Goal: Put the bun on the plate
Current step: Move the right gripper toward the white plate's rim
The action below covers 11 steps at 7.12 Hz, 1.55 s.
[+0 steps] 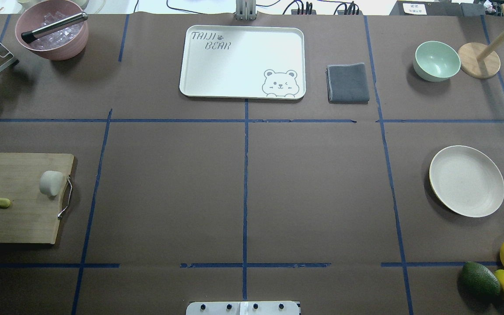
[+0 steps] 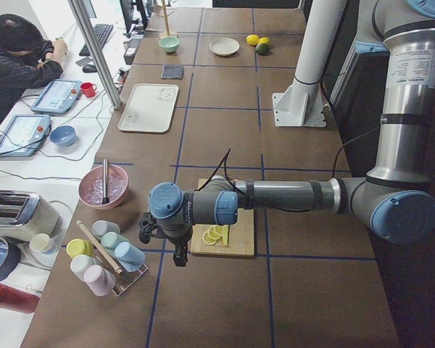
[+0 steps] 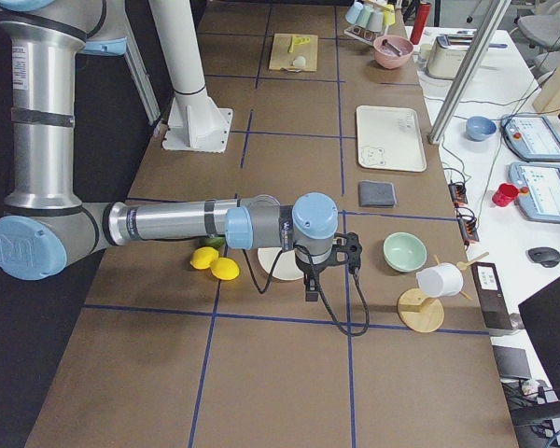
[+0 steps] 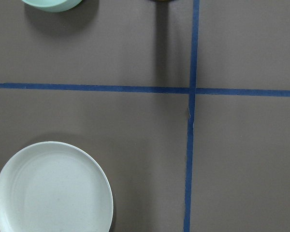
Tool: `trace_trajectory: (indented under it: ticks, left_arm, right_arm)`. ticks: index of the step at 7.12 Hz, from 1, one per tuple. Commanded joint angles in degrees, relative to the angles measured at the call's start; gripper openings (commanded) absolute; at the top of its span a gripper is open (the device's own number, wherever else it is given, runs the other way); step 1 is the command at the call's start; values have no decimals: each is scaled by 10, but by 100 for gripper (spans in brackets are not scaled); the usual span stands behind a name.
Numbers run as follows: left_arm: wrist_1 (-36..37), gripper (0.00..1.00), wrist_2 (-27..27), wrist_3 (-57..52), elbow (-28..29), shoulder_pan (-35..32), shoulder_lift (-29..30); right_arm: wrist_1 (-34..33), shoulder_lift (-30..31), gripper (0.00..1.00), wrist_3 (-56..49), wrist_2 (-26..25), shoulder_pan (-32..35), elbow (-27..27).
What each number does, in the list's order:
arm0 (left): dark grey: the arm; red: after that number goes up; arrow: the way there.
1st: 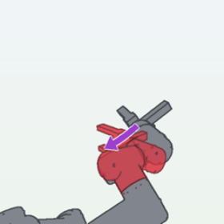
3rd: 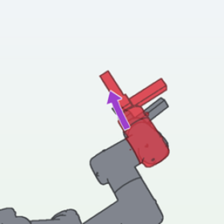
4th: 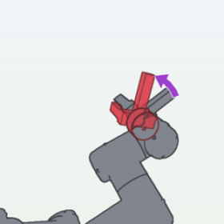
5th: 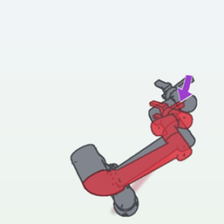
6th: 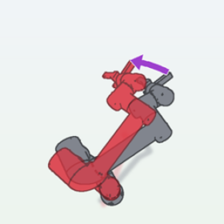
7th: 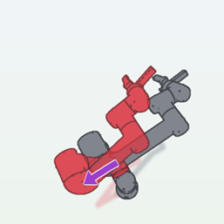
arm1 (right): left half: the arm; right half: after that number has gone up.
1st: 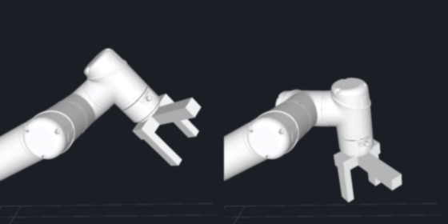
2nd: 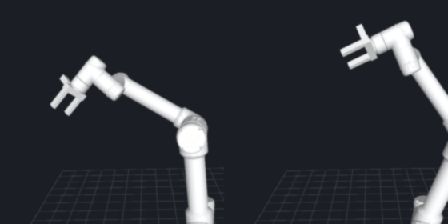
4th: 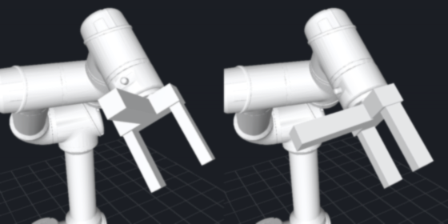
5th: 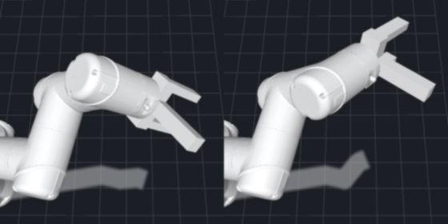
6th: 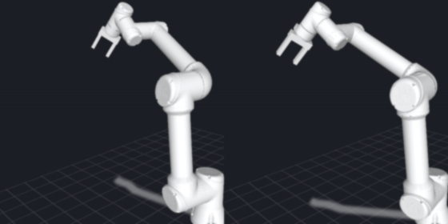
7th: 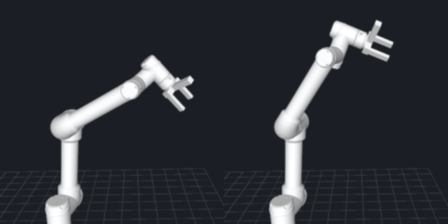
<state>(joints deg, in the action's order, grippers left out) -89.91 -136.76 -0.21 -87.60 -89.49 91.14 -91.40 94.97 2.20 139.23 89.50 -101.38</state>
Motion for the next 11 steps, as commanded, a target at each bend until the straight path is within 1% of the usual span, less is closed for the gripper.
trace_trajectory:
  ticks: [1, 3, 4, 5, 6, 7, 8, 9, 10, 11]
  left_arm:
    - [-1, 100, 0, 0, 0, 0, 0]
    - [-1, 100, -1, 0, -8, -1, 0]
    - [-1, 100, -1, 0, -17, -1, 0]
    - [-1, 100, -1, 0, -27, 0, 0]
    - [0, 100, -1, 0, -30, -1, -1]
    - [0, 100, -1, 0, -33, 0, -1]
    - [-1, 100, -1, 1, -33, -1, -1]
    - [0, 100, -1, 1, -33, -1, -1]
    - [-1, 100, -1, 1, -33, 0, -1]
    - [-1, 100, -1, 1, -33, 0, -1]
  right_arm:
    - [0, -2, 100, 1, -1, 0, 2]
    - [2, -2, 100, 14, -3, -9, 1]
    - [16, -3, 99, 82, -5, -39, -11]
    - [81, 0, 99, 160, -22, -75, -12]
    - [167, 20, 99, 239, -48, -115, -12]
    - [259, 59, 99, 286, -82, -156, -8]
    - [320, 81, 99, 352, -119, -201, -6]
    - [362, 89, 98, 374, -136, -235, 14]
    - [411, 89, 98, 388, -142, -259, 52]
    - [463, 89, 99, 424, -149, -288, 87]
